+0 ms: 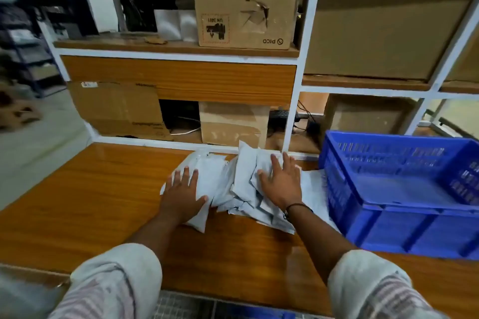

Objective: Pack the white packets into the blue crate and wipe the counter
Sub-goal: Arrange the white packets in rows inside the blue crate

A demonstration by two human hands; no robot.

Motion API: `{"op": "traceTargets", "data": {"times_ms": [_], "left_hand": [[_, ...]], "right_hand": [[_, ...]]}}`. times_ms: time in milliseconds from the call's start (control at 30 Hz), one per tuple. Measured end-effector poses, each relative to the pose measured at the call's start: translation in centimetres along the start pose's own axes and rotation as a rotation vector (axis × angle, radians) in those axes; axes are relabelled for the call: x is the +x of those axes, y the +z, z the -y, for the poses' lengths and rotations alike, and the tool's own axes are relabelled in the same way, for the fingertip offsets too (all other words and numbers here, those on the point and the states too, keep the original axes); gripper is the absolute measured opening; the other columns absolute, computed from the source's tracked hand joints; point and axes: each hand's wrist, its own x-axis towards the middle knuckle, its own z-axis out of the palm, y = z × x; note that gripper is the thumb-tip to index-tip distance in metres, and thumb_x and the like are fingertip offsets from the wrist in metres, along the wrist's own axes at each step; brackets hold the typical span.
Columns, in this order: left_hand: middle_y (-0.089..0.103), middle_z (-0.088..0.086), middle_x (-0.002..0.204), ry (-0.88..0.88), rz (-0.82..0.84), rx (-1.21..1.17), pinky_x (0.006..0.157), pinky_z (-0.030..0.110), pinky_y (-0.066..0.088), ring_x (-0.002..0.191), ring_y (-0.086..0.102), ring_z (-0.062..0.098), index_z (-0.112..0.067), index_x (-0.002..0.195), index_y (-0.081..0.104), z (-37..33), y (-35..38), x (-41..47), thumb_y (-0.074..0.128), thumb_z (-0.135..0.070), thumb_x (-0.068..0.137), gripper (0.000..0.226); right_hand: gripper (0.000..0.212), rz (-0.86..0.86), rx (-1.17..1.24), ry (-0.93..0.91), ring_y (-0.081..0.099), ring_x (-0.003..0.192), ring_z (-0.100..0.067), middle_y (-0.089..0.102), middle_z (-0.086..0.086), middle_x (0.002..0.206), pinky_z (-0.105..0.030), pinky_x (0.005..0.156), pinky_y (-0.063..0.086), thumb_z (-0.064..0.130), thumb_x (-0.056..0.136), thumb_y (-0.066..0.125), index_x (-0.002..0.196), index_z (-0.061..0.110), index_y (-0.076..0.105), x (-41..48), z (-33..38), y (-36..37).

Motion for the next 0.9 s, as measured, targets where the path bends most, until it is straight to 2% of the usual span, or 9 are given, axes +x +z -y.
{"op": "traceTargets", "data": {"times_ms": [67, 167, 300, 400, 700, 800, 900], "left_hand": [[-0.001, 0.012, 0.168, -0.021, 0.044, -0.036, 0.124, 0.053, 0.009, 0.154, 0.006, 0.039, -0.023, 0.161, -0.001, -0.2, 0.7, 0.7, 0.034, -0.073, 0.093, 0.092], [0.0, 0.013, 0.168, -0.026, 0.06, -0.032, 0.123, 0.054, 0.016, 0.152, 0.012, 0.039, -0.029, 0.161, -0.001, -0.6, 1.5, 1.8, 0.032, -0.074, 0.092, 0.089], [0.002, 0.014, 0.168, -0.028, 0.075, -0.052, 0.12, 0.054, 0.024, 0.15, 0.018, 0.041, -0.03, 0.161, 0.002, -1.6, 1.4, 2.7, 0.035, -0.07, 0.094, 0.085], [0.002, 0.013, 0.168, -0.061, 0.059, -0.055, 0.117, 0.053, 0.029, 0.149, 0.024, 0.039, -0.027, 0.161, 0.005, -1.7, 1.7, 3.0, 0.035, -0.069, 0.095, 0.084], [-0.006, 0.013, 0.168, -0.088, 0.154, -0.105, 0.119, 0.051, 0.027, 0.151, 0.017, 0.04, -0.025, 0.161, -0.002, -0.3, 3.4, 3.5, 0.033, -0.077, 0.092, 0.093], [-0.007, 0.014, 0.168, -0.069, 0.137, -0.122, 0.119, 0.051, 0.026, 0.151, 0.017, 0.041, -0.024, 0.161, -0.002, -0.5, 3.3, 3.9, 0.035, -0.079, 0.089, 0.098], [-0.007, 0.014, 0.168, -0.039, 0.113, -0.135, 0.118, 0.052, 0.028, 0.149, 0.023, 0.042, -0.024, 0.161, -0.002, -0.3, 3.4, 4.4, 0.037, -0.081, 0.087, 0.101]], "right_hand": [[0.065, 0.064, -0.014, -0.006, 0.0, 0.154, -0.032, 0.005, -0.006, 0.168, -0.054, 0.123, 0.004, 0.063, 0.098, 0.034, 0.157, 0.035, 0.024, 0.9, -0.4, 0.6], [0.066, 0.158, -0.013, -0.108, -0.004, 0.154, -0.031, 0.003, -0.001, 0.168, -0.062, 0.121, 0.0, 0.071, 0.096, 0.027, 0.156, 0.044, 0.02, 2.1, -0.6, 2.1], [0.07, 0.319, -0.008, -0.189, -0.009, 0.153, -0.035, 0.0, 0.0, 0.169, -0.07, 0.115, -0.003, 0.076, 0.092, 0.031, 0.155, 0.051, 0.014, 3.9, -0.3, 3.5], [0.071, 0.399, -0.116, -0.236, -0.008, 0.152, -0.039, -0.001, 0.0, 0.168, -0.074, 0.111, -0.004, 0.079, 0.09, 0.03, 0.153, 0.055, 0.009, 4.1, -0.5, 4.8], [0.065, 0.369, -0.294, -0.302, -0.007, 0.152, -0.041, -0.003, -0.004, 0.168, -0.076, 0.109, -0.008, 0.079, 0.091, 0.019, 0.15, 0.061, 0.0, 4.2, -0.7, 7.3], [0.066, 0.373, -0.292, -0.32, -0.005, 0.153, -0.04, -0.001, -0.005, 0.168, -0.075, 0.11, -0.006, 0.079, 0.091, 0.019, 0.152, 0.059, 0.002, 4.1, -0.5, 7.1], [0.066, 0.24, -0.224, -0.279, 0.001, 0.154, -0.034, 0.011, -0.005, 0.167, -0.071, 0.114, -0.002, 0.075, 0.094, 0.021, 0.155, 0.05, 0.012, 3.5, -0.9, 5.8]]}}
